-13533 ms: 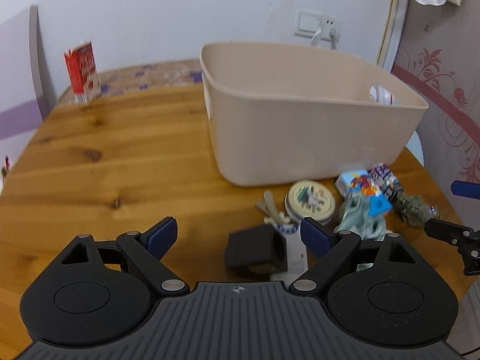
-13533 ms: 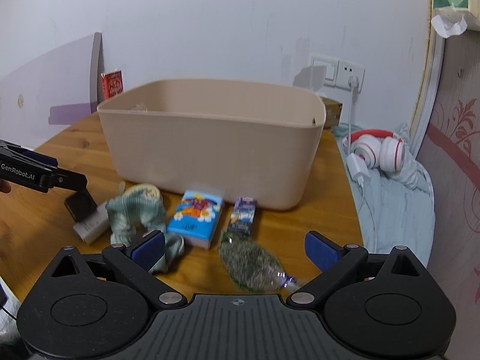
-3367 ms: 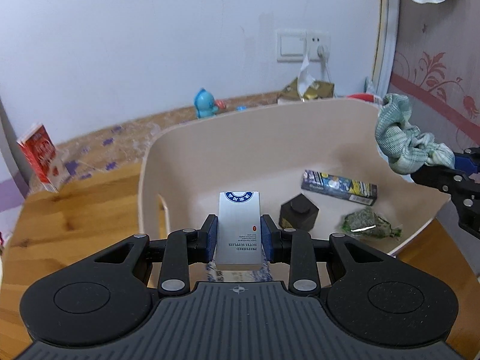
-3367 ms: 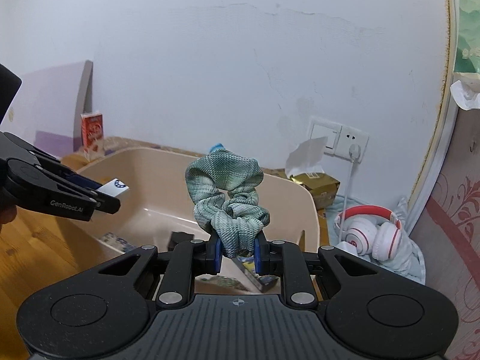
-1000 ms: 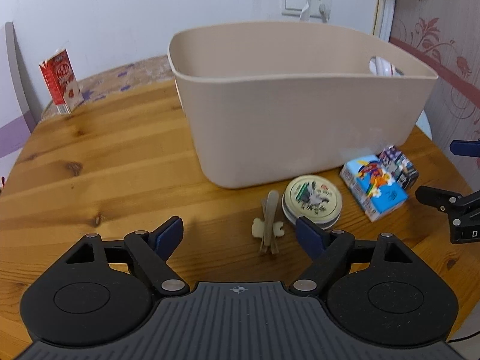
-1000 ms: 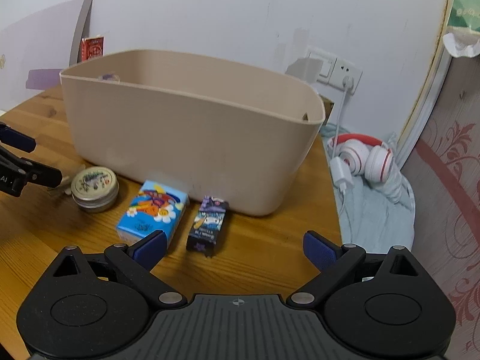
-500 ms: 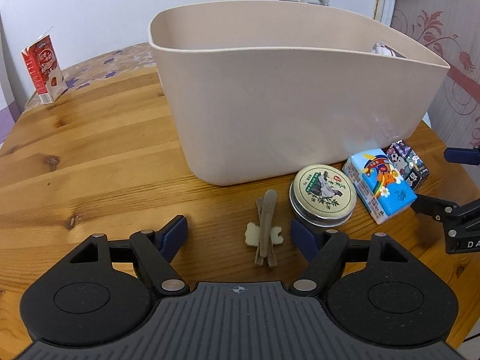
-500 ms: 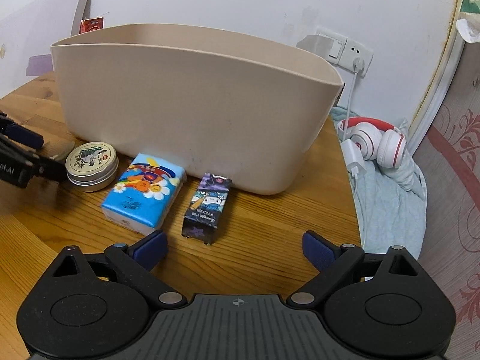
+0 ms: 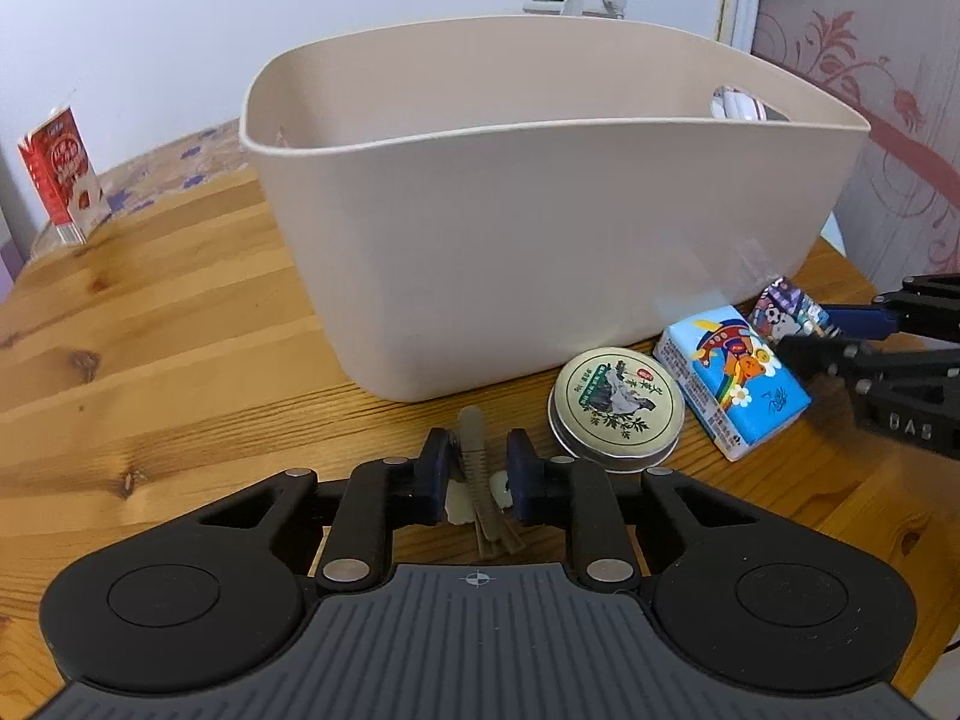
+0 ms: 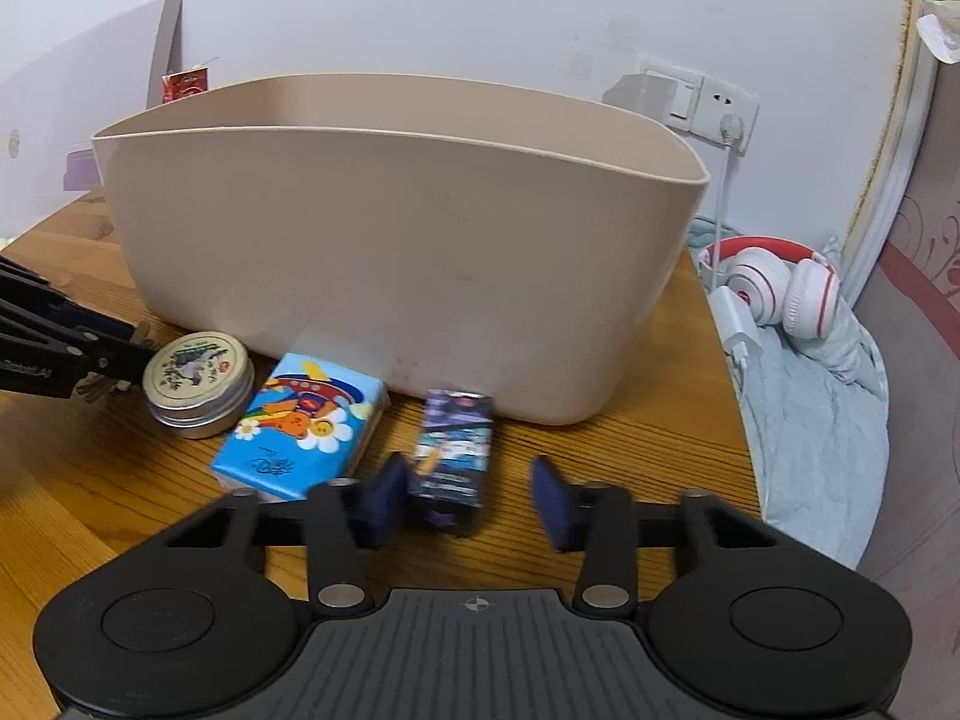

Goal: Organize objects
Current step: 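Carry the wooden clip and purple box over the bin and release both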

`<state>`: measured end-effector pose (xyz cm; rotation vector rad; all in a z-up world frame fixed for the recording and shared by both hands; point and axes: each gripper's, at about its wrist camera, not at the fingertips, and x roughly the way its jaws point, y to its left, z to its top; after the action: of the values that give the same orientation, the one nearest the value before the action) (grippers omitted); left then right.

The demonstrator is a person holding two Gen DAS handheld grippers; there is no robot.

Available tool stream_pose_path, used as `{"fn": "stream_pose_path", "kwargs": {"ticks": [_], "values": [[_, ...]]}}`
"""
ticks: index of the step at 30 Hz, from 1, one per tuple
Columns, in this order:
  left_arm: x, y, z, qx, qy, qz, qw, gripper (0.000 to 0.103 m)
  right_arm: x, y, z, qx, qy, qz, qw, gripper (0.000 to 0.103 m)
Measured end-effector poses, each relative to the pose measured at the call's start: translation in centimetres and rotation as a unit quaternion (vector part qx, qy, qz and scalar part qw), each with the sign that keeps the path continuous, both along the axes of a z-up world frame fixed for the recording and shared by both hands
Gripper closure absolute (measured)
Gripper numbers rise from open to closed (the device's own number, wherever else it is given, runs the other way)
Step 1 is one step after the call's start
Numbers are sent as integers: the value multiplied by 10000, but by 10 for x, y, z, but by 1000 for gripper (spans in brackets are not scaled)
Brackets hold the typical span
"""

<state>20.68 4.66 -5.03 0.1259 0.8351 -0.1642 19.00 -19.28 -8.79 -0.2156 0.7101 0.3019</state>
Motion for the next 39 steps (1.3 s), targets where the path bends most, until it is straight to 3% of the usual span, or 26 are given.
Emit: {"fn": "stream_pose_path", "kwargs": {"ticks": [3,8,12,22,39], "values": [[-1,-1,0,-6,-3,12,10000,84,-2,2,1,-40,-3,30,10000,80],[-13,-7,4,24,-34,39,10000,93,-6,0,2,-53,37,36,10000,81],[-21,-11,3,159,-75,-32,9998,93,-12,-1,4,-39,44,40,10000,81],[-26,7,10,-115,-182,30,9998,93,-27,3,17,27,-80,64,9999,81],[-61,14,60,-319,-748,-42,9967,93,-59,-2,58,257,-751,23,9968,81]]}}
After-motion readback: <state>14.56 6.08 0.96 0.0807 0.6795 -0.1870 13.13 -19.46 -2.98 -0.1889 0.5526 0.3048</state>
